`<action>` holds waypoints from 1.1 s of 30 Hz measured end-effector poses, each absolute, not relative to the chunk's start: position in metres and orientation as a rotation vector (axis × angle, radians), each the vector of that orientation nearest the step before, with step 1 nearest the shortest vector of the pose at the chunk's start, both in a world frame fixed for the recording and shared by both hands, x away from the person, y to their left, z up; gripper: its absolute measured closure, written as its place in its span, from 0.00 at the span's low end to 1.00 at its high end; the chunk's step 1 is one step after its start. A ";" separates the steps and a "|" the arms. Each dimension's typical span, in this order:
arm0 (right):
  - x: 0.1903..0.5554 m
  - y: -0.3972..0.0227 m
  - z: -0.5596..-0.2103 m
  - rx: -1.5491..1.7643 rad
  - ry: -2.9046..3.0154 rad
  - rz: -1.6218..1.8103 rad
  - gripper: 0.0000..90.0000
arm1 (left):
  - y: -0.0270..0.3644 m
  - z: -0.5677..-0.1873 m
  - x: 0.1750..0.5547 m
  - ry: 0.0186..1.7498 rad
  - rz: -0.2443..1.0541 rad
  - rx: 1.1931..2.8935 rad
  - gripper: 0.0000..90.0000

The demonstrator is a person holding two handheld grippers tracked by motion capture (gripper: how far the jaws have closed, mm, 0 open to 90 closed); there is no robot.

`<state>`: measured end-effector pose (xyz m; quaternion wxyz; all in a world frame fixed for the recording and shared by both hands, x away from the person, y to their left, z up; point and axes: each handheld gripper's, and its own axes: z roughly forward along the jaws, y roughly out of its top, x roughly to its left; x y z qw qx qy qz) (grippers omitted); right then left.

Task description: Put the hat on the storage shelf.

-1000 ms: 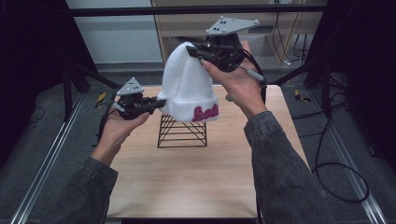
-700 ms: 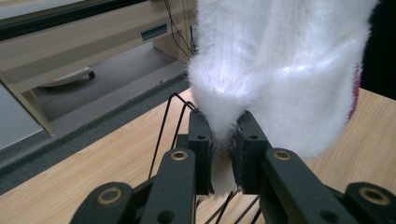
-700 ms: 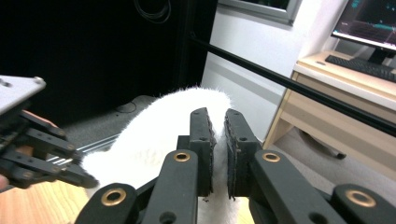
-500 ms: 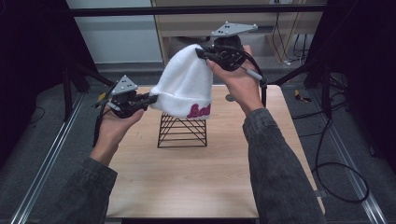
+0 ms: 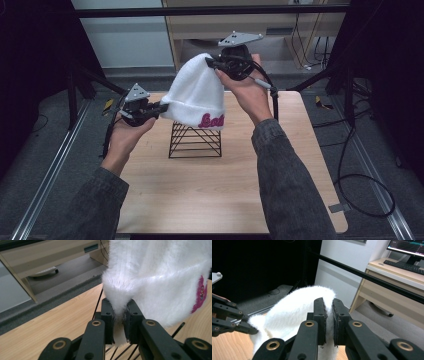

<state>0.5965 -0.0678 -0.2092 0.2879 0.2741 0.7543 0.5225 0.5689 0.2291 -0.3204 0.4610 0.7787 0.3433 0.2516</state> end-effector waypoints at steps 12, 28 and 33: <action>0.597 -0.059 -0.218 0.703 2.049 1.388 0.93 | 0.240 -0.332 0.571 0.865 0.620 1.917 0.88; 0.594 -0.048 -0.228 0.678 2.101 1.349 0.92 | 0.251 -0.342 0.562 0.855 0.613 1.945 0.88; 0.592 -0.050 -0.230 0.686 2.108 1.360 0.92 | 0.251 -0.343 0.556 0.843 0.614 1.950 0.88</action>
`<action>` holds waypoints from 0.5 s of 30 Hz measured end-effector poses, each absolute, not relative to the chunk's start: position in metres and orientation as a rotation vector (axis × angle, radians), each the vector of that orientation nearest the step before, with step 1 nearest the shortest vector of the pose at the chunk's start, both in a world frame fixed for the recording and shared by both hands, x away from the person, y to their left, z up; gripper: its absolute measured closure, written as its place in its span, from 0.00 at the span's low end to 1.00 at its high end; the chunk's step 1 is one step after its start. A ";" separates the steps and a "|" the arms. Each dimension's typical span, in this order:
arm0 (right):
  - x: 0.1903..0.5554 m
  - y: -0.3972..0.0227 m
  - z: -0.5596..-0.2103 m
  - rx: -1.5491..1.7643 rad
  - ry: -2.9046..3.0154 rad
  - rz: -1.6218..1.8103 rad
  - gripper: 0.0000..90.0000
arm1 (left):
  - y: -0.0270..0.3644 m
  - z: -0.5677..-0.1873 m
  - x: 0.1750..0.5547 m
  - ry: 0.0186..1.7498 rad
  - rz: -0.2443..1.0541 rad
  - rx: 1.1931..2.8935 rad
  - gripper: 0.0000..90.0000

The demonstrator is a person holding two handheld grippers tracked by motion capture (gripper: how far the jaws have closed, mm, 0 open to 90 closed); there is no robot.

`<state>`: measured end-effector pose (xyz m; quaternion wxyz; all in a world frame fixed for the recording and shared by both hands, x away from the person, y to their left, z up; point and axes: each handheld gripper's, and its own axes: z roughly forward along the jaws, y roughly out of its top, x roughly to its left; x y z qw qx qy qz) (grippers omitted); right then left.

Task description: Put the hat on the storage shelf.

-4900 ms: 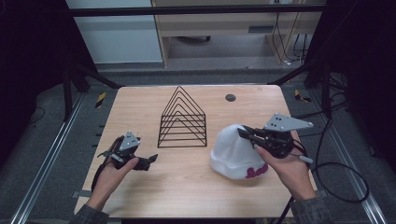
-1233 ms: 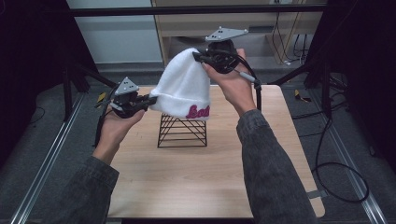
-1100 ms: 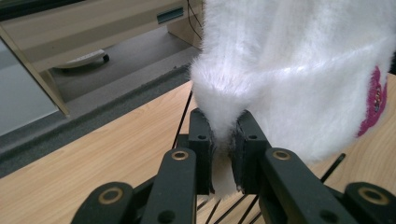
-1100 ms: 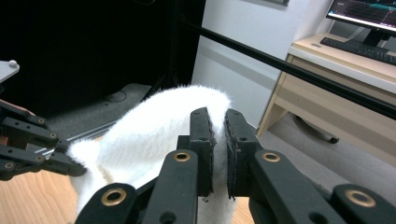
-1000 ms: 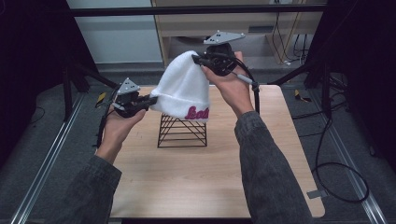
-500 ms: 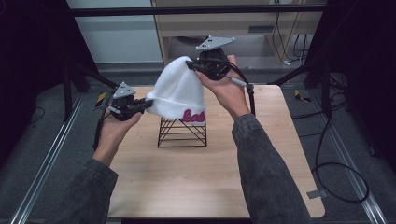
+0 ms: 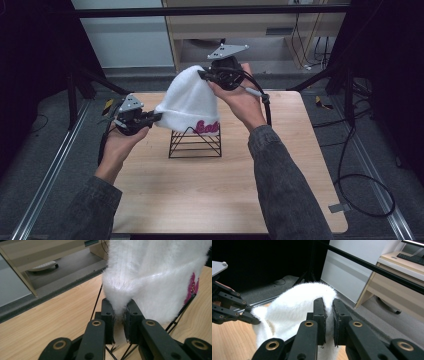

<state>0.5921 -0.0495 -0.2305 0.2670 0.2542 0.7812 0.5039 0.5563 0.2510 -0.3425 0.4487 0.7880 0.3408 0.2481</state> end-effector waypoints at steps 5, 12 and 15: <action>0.588 -0.050 -0.229 0.684 2.110 1.363 0.92 | 0.249 -0.343 0.555 0.841 0.628 1.955 0.88; 0.579 -0.051 -0.231 0.671 2.124 1.338 0.92 | 0.251 -0.350 0.552 0.836 0.599 1.947 0.88; 0.574 -0.052 -0.233 0.660 2.136 1.329 0.92 | 0.253 -0.354 0.550 0.817 0.590 1.948 0.88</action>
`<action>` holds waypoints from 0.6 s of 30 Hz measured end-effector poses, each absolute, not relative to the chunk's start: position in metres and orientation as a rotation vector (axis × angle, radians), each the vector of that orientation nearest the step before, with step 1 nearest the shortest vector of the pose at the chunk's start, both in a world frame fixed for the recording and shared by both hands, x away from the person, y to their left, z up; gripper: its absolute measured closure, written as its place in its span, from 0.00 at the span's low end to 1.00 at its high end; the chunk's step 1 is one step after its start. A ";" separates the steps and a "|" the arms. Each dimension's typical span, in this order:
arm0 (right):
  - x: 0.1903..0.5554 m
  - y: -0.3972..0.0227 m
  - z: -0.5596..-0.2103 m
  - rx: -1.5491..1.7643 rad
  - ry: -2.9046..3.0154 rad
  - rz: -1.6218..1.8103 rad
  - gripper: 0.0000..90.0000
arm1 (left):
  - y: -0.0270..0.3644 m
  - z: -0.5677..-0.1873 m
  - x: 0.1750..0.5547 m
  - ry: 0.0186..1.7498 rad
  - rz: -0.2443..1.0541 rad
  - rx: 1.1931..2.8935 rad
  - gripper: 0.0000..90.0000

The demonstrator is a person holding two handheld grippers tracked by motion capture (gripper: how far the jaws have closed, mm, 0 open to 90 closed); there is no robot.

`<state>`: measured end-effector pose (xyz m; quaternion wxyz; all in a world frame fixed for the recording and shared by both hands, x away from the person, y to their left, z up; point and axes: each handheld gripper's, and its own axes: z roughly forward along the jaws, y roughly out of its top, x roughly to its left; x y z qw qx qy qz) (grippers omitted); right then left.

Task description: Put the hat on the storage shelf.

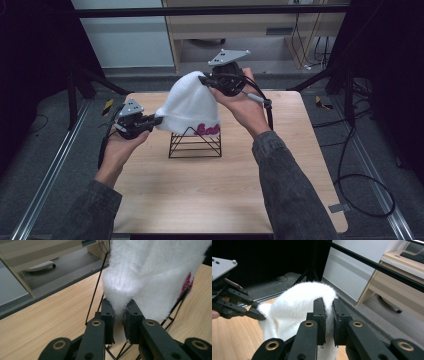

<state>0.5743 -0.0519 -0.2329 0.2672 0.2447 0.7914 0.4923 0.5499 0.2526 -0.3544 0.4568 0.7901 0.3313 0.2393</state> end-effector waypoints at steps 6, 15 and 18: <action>0.567 -0.051 -0.236 0.644 2.159 1.328 0.92 | 0.254 -0.362 0.547 0.814 0.583 1.956 0.88; 0.567 -0.046 -0.247 0.640 2.210 1.300 0.92 | 0.261 -0.377 0.548 0.815 0.562 1.961 0.88; 0.565 -0.044 -0.251 0.639 2.221 1.299 0.92 | 0.263 -0.381 0.547 0.819 0.554 1.964 0.88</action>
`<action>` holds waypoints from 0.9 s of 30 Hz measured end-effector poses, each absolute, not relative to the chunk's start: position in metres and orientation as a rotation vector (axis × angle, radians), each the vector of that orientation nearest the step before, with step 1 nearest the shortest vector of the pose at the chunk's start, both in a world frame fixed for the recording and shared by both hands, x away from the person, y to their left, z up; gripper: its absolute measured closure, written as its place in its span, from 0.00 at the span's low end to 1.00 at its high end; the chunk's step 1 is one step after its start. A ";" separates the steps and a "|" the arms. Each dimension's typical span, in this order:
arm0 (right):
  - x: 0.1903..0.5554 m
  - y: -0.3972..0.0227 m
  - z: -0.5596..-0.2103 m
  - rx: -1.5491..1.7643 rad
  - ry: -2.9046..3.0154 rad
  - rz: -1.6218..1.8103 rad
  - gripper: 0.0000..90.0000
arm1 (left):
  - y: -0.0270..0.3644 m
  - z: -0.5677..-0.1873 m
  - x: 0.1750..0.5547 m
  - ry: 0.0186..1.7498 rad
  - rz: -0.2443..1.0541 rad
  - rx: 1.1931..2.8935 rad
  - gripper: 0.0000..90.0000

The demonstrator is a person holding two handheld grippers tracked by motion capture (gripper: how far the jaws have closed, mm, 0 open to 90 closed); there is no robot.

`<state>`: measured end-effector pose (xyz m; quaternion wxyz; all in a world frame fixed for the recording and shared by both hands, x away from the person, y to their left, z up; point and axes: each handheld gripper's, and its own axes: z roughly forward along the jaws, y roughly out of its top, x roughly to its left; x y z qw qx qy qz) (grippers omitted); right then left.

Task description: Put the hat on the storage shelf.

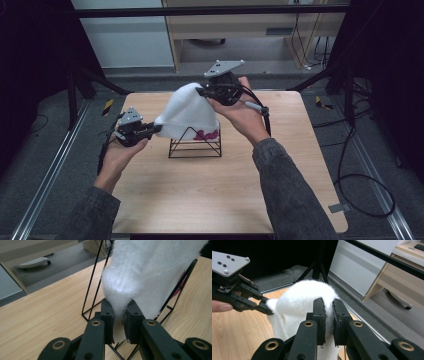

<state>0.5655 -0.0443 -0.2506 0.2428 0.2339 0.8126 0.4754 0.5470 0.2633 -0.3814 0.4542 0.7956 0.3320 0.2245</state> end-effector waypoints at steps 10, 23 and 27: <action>0.561 -0.038 -0.258 0.644 2.262 1.258 0.92 | 0.262 -0.396 0.547 0.824 0.517 1.990 0.87; 0.564 -0.036 -0.277 0.668 2.322 1.218 0.91 | 0.257 -0.422 0.550 0.824 0.486 2.038 0.86; 0.564 -0.034 -0.281 0.670 2.332 1.215 0.91 | 0.258 -0.426 0.550 0.831 0.475 2.044 0.86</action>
